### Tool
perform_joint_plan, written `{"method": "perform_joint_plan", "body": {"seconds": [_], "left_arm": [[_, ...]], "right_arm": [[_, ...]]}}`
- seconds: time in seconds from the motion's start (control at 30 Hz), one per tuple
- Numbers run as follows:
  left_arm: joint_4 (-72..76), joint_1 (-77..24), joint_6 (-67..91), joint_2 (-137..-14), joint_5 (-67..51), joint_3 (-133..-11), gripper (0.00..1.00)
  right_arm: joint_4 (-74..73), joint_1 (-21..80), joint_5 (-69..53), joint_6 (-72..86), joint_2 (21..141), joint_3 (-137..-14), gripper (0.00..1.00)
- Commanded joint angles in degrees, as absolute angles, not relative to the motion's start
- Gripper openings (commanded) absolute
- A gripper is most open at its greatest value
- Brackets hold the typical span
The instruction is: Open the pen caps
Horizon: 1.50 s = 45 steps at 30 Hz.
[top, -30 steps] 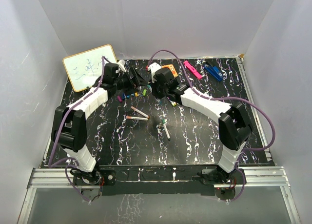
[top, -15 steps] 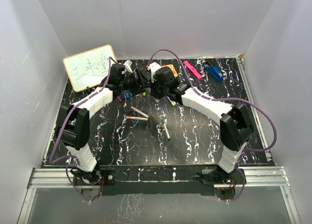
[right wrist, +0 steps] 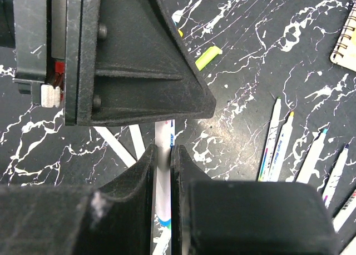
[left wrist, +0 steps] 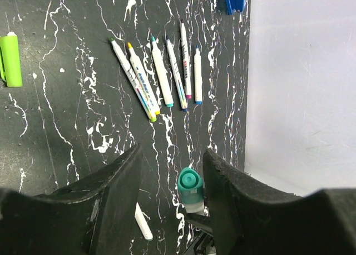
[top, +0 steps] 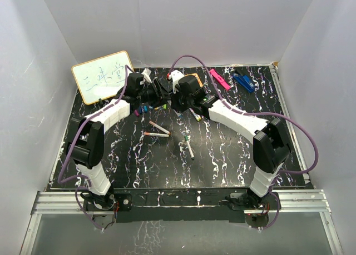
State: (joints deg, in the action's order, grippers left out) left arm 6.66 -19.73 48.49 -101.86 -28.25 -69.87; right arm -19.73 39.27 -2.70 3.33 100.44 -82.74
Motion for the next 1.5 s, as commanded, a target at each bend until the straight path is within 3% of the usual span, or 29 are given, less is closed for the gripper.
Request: {"method": "perform_joint_plan", "body": {"seconds": [0.0,0.2,0.4,0.63,0.87,0.9,0.93,1.0,1.03,1.17,1.27,1.47], "left_arm": [[7.2,-19.9,48.6,-100.7,-27.4,-72.5,0.47],[7.3,-19.9,48.9,-101.0,-26.9,-73.4,0.46],[7.9,-19.9,49.2,-101.1,-27.6,-73.6,0.32],[8.9,-20.0,49.7,-101.1,-29.0,-72.8,0.23],[9.9,-20.1,49.9,-101.1,-30.2,-72.2,0.0],[10.3,-20.1,50.1,-101.1,-30.5,-72.0,0.0],[10.7,-20.1,50.4,-101.1,-30.9,-71.8,0.0],[11.4,-20.1,50.8,-101.3,-31.6,-71.6,0.0],[11.3,-20.1,50.8,-101.4,-31.8,-71.7,0.0],[11.3,-20.2,50.9,-101.2,-32.4,-72.1,0.0],[11.6,-20.3,51.3,-101.2,-33.0,-72.4,0.0],[11.9,-20.9,51.6,-101.1,-33.2,-72.3,0.0]], "right_arm": [[-18.7,39.2,-3.6,3.6,97.5,-84.9,0.0],[-19.0,39.1,-3.4,3.4,96.8,-83.6,0.0],[-18.9,39.1,-3.3,3.5,96.4,-82.9,0.0],[-18.4,39.1,-3.1,3.5,97.0,-83.4,0.0],[-18.4,39.1,-3.0,3.6,97.8,-83.7,0.0],[-18.4,39.1,-3.1,3.7,97.9,-83.7,0.02],[-18.4,39.1,-3.2,3.7,98.0,-83.6,0.13],[-18.3,39.1,-3.4,3.8,98.1,-83.6,0.48],[-18.3,39.1,-3.5,4.0,98.2,-83.7,0.57],[-18.1,39.1,-3.8,4.3,98.9,-84.0,0.64],[-17.8,39.1,-3.9,4.7,99.4,-84.5,0.64],[-16.9,39.1,-4.3,5.5,101.4,-85.5,0.51]]}}
